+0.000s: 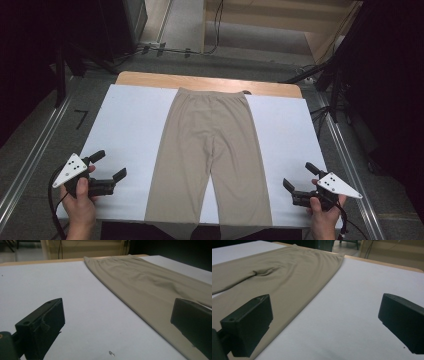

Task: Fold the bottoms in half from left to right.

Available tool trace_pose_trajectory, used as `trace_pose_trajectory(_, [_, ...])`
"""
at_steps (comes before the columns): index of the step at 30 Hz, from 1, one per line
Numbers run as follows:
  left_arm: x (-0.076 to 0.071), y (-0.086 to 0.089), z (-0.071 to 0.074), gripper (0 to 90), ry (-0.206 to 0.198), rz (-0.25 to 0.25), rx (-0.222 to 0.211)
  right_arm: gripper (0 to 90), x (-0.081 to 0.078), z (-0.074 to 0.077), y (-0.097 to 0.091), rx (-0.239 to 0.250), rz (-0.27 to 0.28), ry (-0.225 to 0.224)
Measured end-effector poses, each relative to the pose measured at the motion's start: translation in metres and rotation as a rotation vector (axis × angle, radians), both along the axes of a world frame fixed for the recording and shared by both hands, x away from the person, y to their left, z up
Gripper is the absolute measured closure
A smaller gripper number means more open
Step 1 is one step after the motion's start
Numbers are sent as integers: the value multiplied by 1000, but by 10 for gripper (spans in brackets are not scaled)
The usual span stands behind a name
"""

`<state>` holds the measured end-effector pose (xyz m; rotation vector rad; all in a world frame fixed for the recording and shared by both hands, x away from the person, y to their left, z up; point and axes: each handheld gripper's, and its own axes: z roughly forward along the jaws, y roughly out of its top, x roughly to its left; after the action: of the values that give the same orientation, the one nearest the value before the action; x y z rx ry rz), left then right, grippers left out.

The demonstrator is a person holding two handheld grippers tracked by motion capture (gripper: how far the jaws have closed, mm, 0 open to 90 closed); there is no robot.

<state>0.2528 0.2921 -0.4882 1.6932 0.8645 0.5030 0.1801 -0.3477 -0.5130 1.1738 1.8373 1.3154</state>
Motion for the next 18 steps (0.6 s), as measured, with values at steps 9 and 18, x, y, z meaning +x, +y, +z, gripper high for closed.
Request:
trace_pose_trajectory(9, [7, -18, 22, 0, -22, -11, 23, 0, -1, 8, 5, 11, 43, 8])
trace_pose_trajectory(18, [24, -36, 41, 0, -29, -50, 12, 0, -5, 17, 16, 25, 41, -34])
